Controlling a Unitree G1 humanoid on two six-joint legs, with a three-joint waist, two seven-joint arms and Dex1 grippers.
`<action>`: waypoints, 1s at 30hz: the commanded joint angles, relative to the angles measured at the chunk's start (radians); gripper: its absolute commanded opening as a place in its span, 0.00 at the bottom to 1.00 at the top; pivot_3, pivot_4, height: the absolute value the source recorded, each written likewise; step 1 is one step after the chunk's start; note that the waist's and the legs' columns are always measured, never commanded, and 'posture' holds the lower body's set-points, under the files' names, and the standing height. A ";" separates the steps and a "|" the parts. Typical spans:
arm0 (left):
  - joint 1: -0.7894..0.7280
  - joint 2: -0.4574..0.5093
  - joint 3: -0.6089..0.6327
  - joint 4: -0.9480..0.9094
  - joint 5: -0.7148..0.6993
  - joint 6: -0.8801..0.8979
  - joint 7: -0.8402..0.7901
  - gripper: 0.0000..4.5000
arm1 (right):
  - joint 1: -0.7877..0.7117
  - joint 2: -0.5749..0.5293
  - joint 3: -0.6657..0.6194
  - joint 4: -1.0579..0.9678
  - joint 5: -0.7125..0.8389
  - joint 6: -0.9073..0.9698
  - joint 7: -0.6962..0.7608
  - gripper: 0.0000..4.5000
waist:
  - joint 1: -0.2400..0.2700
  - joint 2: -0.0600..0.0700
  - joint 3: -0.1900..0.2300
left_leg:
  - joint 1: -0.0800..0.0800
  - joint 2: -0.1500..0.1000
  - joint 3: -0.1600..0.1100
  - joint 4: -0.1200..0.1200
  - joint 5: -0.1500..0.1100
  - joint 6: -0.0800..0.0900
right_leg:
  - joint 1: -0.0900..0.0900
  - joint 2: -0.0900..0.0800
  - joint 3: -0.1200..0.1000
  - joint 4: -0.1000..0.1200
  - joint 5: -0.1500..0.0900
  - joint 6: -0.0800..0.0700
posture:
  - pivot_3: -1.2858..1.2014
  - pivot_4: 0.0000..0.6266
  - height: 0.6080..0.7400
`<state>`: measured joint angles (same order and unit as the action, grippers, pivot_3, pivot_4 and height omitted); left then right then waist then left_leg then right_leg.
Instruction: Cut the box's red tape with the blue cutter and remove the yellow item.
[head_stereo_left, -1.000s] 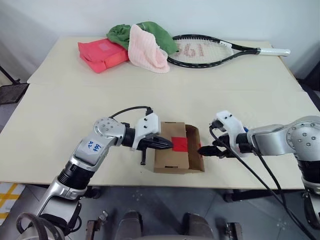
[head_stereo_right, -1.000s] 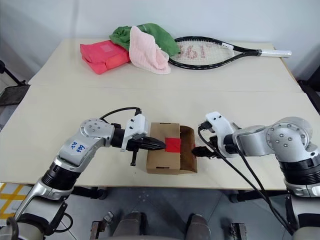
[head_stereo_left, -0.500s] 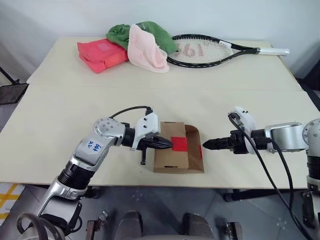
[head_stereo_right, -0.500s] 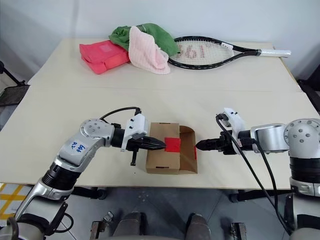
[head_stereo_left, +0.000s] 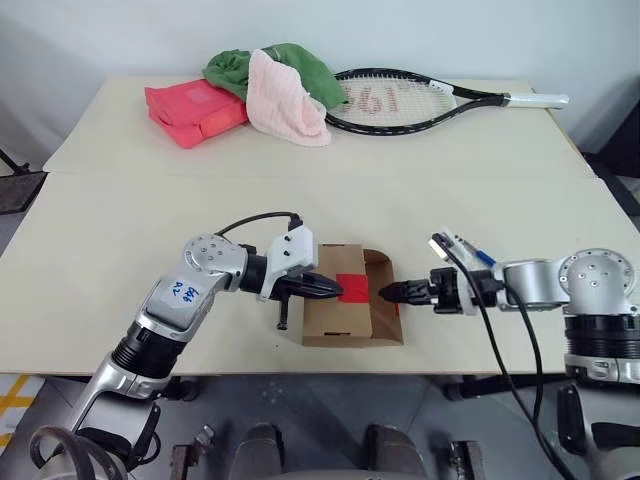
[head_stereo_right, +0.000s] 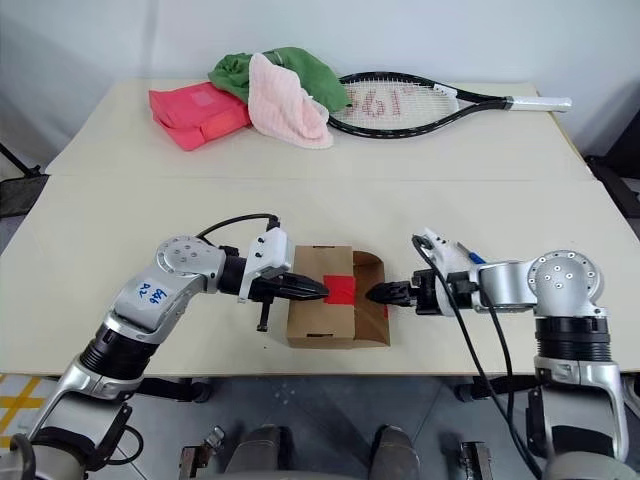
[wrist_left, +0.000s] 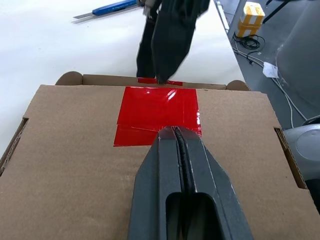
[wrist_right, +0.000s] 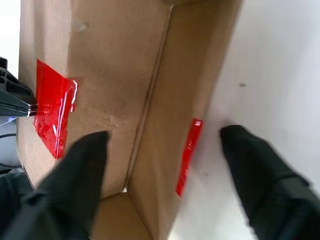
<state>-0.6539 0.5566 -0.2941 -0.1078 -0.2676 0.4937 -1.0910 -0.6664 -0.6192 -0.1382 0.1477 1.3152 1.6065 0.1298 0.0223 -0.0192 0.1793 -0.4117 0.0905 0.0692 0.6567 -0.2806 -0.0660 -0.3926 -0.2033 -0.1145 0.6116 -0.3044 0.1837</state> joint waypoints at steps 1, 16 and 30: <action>0.002 0.008 -0.010 0.000 0.015 0.007 -0.004 0.00 | 0.032 0.021 0.004 -0.041 0.016 0.008 -0.009 0.49 | 0.001 0.000 0.000 | 0.000 0.000 0.000 0.000 0.000 0.000 | 0.000 0.000 0.000 0.000 0.000 0.000 | 0.52 0.24 1.00; 0.005 -0.011 0.053 0.054 -0.005 -0.008 0.028 0.00 | 0.033 0.042 -0.052 -0.064 0.096 0.008 -0.074 0.00 | 0.001 0.000 0.000 | 0.000 0.000 0.000 0.000 0.000 0.000 | 0.000 0.000 0.000 0.000 0.000 0.000 | 0.52 0.24 1.00; 0.020 -0.098 0.008 0.099 0.017 -0.052 0.027 0.00 | -0.108 -0.276 -0.006 -0.190 0.310 0.008 -0.112 0.00 | 0.006 0.001 0.000 | -0.002 0.000 0.000 0.001 0.000 0.000 | 0.000 0.000 0.000 -0.002 0.000 0.000 | 0.52 0.24 1.00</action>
<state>-0.6535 0.4756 -0.2271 -0.0224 -0.2701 0.4423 -1.0594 -0.7260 -0.8683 -0.1263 0.0225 1.5542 1.6103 0.0202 0.0288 -0.0186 0.1797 -0.4137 0.0904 0.0696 0.6578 -0.2807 -0.0659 -0.3930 -0.2034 -0.1145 0.6095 -0.3044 0.1838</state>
